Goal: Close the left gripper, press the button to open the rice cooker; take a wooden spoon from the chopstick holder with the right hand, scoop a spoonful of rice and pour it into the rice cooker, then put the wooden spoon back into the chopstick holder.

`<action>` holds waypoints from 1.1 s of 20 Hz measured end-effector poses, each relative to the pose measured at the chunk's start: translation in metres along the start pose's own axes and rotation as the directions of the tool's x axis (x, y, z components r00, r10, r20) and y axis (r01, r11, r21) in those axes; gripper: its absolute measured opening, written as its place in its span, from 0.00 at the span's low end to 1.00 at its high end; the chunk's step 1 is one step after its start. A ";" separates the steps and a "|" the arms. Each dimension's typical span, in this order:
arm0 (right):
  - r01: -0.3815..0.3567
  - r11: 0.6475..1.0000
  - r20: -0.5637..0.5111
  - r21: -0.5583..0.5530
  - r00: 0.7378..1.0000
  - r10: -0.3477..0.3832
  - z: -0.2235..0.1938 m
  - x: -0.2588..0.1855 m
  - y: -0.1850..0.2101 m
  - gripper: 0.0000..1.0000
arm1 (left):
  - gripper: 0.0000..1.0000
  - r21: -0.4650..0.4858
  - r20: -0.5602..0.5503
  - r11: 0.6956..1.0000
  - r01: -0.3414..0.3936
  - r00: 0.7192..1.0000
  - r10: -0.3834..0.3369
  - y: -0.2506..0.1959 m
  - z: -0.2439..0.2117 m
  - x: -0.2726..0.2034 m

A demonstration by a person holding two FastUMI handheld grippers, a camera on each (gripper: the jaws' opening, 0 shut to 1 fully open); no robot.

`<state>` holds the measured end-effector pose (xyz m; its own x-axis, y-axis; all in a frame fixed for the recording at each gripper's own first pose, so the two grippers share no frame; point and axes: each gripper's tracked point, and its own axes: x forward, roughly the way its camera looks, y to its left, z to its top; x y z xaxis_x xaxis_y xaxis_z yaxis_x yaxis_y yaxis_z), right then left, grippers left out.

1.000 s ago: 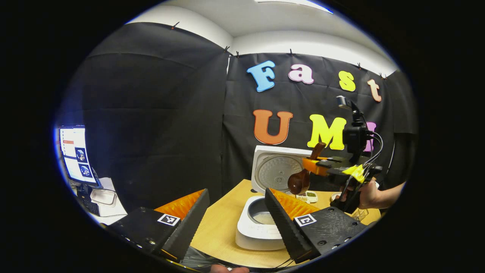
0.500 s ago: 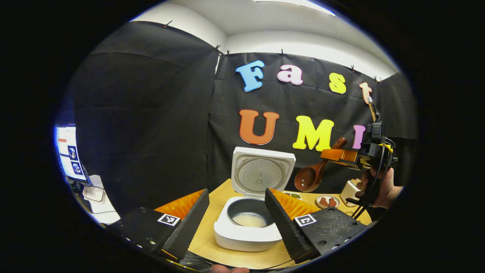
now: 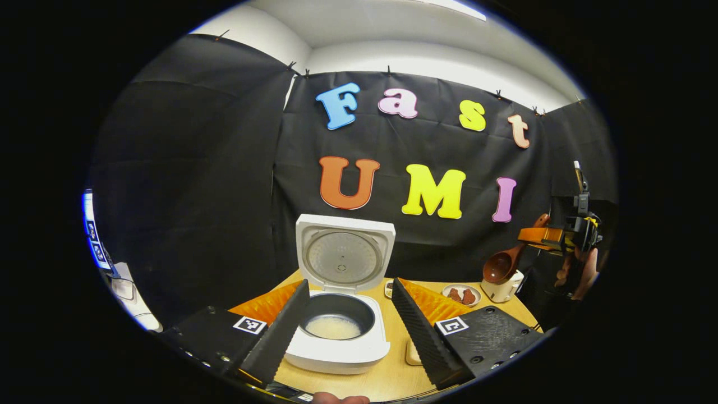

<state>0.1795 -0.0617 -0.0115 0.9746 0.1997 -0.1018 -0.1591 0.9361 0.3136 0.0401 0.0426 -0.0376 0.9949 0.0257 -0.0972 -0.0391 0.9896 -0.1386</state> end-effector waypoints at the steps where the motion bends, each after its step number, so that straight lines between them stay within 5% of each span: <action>1: 0.040 0.999 -0.004 0.004 0.999 -0.040 0.001 -0.006 -0.024 0.12 | 0.94 0.006 -0.007 1.000 0.008 1.000 -0.008 -0.006 -0.001 0.004; 8: 0.234 0.971 -0.098 0.044 0.968 -0.229 -0.041 -0.016 -0.144 0.12 | 0.94 -0.014 -0.048 0.999 0.037 0.998 -0.038 -0.043 -0.005 0.025; 9: 0.244 0.968 -0.118 0.055 0.965 -0.236 -0.051 -0.012 -0.153 0.12 | 0.84 -0.009 -0.057 0.999 0.044 0.997 -0.044 -0.048 -0.006 0.027; 10: 0.249 0.967 -0.138 0.061 0.961 -0.239 -0.064 -0.006 -0.159 0.11 | 0.94 -0.004 -0.064 0.999 0.049 0.997 -0.049 -0.053 -0.006 0.029; 22: 0.288 0.957 -0.238 0.042 0.933 -0.271 -0.172 0.044 -0.216 0.12 | 0.94 0.028 -0.133 0.999 0.025 0.991 -0.021 -0.068 -0.005 0.035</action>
<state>0.2300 -0.2056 -0.2463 0.9144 0.0018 -0.4048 0.1354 0.9410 0.3101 0.0774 -0.0244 -0.0369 0.9743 -0.0140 -0.2249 -0.0118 0.9935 -0.1129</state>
